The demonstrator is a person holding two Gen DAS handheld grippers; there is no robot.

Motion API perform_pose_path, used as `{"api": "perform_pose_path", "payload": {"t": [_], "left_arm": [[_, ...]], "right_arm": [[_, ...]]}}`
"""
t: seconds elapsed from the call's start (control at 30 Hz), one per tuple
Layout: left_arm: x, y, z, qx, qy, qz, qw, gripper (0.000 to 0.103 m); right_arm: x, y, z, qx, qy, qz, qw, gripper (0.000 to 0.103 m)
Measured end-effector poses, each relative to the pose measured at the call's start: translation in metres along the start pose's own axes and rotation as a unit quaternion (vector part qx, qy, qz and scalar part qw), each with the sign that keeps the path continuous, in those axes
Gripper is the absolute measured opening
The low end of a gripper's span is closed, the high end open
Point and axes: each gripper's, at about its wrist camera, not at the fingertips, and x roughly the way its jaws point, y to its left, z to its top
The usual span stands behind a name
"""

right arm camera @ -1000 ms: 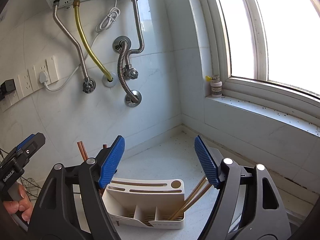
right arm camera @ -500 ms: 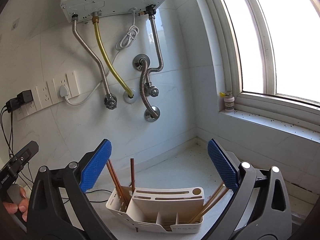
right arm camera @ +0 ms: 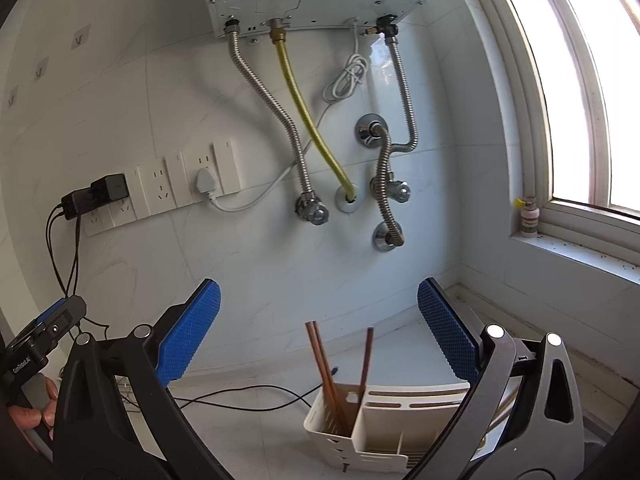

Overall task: Organize utensils
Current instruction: 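Move both open tools back over the remaining chopsticks on the counter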

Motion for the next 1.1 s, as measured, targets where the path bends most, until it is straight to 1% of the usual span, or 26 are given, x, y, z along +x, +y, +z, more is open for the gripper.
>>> {"api": "perform_pose_path", "payload": {"t": [0.13, 0.37, 0.7, 0.83, 0.93, 1.1], "left_arm": [[-0.019, 0.025, 0.003, -0.009, -0.002, 0.029, 0.9995, 0.098], [-0.054, 0.062, 0.006, -0.010, -0.014, 0.080, 0.9966, 0.098], [-0.094, 0.103, 0.004, -0.015, -0.016, 0.140, 0.9899, 0.098], [-0.101, 0.115, -0.002, -0.024, -0.006, 0.154, 0.9878, 0.098], [-0.101, 0.122, -0.006, -0.030, 0.010, 0.154, 0.9876, 0.098], [-0.100, 0.128, -0.011, -0.035, 0.024, 0.157, 0.9866, 0.098]], "right_arm": [[0.009, 0.029, -0.004, -0.008, 0.006, 0.033, 0.999, 0.094], [0.019, 0.078, -0.013, -0.021, 0.016, 0.087, 0.996, 0.094], [0.027, 0.134, -0.026, -0.032, 0.033, 0.141, 0.989, 0.094], [0.028, 0.148, -0.030, -0.039, 0.039, 0.152, 0.987, 0.094], [0.031, 0.153, -0.034, -0.039, 0.046, 0.156, 0.986, 0.094], [0.035, 0.160, -0.042, -0.037, 0.060, 0.158, 0.985, 0.094]]}}
